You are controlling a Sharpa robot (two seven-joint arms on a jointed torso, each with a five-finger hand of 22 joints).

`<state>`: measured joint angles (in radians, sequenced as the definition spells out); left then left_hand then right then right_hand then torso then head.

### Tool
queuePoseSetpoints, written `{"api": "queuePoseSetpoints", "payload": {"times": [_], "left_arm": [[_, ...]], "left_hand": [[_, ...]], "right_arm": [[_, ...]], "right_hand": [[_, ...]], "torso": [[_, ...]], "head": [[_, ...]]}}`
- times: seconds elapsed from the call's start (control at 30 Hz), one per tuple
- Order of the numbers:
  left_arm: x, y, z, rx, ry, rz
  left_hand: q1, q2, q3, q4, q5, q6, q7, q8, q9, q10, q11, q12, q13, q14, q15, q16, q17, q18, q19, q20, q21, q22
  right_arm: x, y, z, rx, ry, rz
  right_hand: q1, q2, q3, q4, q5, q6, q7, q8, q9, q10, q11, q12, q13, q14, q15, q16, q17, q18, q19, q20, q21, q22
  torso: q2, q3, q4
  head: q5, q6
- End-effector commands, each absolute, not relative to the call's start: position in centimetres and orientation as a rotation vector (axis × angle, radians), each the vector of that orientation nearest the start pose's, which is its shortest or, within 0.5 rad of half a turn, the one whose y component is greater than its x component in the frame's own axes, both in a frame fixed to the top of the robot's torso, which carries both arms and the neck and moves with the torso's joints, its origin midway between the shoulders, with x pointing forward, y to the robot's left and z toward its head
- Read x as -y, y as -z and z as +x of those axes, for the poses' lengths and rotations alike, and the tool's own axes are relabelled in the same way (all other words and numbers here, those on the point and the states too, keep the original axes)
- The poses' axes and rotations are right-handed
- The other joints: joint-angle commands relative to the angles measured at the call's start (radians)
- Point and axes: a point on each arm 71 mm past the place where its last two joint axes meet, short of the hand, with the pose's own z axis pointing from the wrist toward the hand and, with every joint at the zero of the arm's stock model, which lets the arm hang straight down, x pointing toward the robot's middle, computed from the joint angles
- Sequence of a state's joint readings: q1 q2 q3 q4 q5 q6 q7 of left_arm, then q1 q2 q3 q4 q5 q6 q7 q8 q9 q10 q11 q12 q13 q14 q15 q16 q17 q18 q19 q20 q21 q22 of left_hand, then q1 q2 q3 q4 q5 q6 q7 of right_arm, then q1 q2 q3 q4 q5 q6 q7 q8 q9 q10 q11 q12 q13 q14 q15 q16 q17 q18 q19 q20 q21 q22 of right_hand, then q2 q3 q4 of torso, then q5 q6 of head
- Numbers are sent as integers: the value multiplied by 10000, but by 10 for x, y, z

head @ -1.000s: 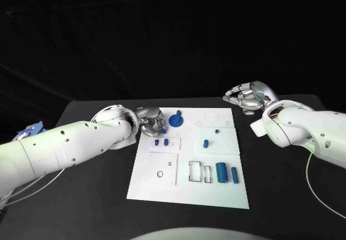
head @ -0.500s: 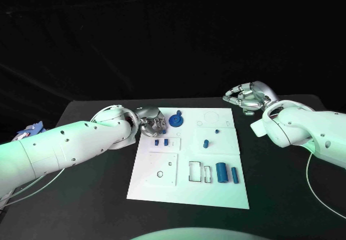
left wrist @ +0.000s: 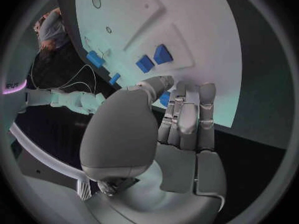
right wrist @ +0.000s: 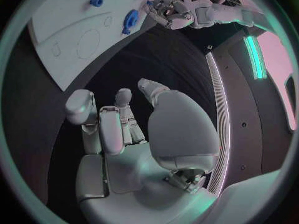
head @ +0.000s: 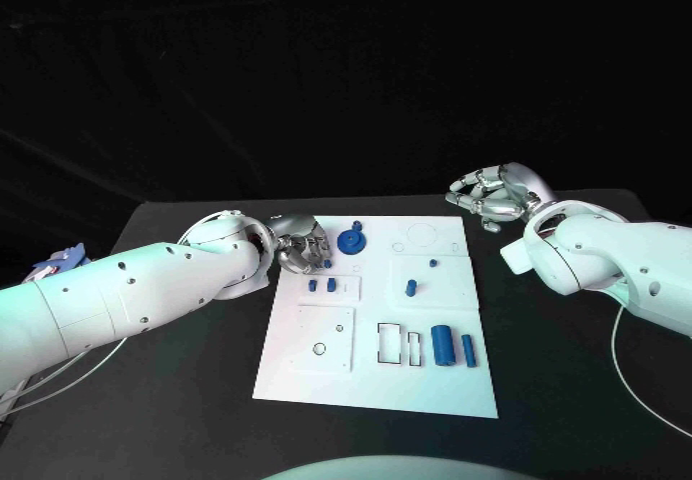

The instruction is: Assemble the parts on the task board

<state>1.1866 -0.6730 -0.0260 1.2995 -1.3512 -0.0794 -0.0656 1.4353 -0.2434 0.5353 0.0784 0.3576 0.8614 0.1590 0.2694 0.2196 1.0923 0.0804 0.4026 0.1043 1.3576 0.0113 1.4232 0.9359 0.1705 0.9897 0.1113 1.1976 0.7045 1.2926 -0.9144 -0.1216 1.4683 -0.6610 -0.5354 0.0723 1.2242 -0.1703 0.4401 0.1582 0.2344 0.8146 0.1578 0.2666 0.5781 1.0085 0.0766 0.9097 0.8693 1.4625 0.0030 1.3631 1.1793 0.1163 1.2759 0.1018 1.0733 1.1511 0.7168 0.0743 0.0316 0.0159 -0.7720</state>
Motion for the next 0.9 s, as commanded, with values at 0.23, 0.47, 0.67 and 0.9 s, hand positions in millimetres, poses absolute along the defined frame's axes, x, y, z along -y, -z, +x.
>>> {"api": "queuePoseSetpoints", "payload": {"times": [0.23, 0.47, 0.67, 0.9], "left_arm": [[-207, 204, 523, -18003, 7559, -56], [-235, 189, 523, -16501, 10564, -4147], [-247, 181, 515, -15162, 13682, -7853], [-246, 173, 502, -14140, 15695, -9494]], "left_hand": [[112, 85, 169, -354, 20, 448, 129, 58, -41, -297, 223, -205, 49, -1377, 171, -960, -2564, 149, -769, 118, -489, -637], [-51, 291, 208, -516, 26, 667, 184, 41, -125, -448, 280, -224, 118, -2634, 189, -2952, -4967, 147, -1260, 130, -1097, -982], [-352, 430, 6, -408, 18, 582, 239, -26, -185, -541, 329, -187, 168, -2859, 268, -3450, -5199, 132, -1483, 229, -1486, -1211], [-612, 421, -258, -276, 20, 540, 231, -36, -206, -613, 345, -157, 203, -3022, 315, -3606, -5254, 133, -1564, 308, -1856, -1442]], "right_arm": [[254, 174, 496, -17469, -8246, 2543], [242, 175, 486, -17727, -6601, -1163], [234, 172, 478, -17161, -5378, -3249], [223, 174, 469, -16955, -4389, -4515]], "right_hand": [[756, -242, 1659, -1113, -361, 371, 151, -55, -137, -508, 148, -4342, -3781, -117, 93, -404, -507, 139, -73, 97, -640, -325], [698, -383, 1682, -1380, -594, 671, 53, -178, -342, -275, 165, -5239, -4737, 159, 97, 50, 157, -10, 359, 114, 82, 318], [568, -511, 1607, -1385, -645, 886, 1, -209, -448, 22, 135, -5556, -5152, 299, 83, 237, 433, -90, 587, 65, 462, 654], [378, -736, 1472, -1289, -735, 915, 19, -319, -573, 12, 183, -5913, -5515, 366, 129, 335, 568, -125, 676, 46, 602, 805]], "torso": [[-25, -1, -12], [0, 5, -5], [35, -18, -14], [29, -26, 20]], "head": [[-279, 120], [-442, 194], [-563, 233], [-692, 233]]}}
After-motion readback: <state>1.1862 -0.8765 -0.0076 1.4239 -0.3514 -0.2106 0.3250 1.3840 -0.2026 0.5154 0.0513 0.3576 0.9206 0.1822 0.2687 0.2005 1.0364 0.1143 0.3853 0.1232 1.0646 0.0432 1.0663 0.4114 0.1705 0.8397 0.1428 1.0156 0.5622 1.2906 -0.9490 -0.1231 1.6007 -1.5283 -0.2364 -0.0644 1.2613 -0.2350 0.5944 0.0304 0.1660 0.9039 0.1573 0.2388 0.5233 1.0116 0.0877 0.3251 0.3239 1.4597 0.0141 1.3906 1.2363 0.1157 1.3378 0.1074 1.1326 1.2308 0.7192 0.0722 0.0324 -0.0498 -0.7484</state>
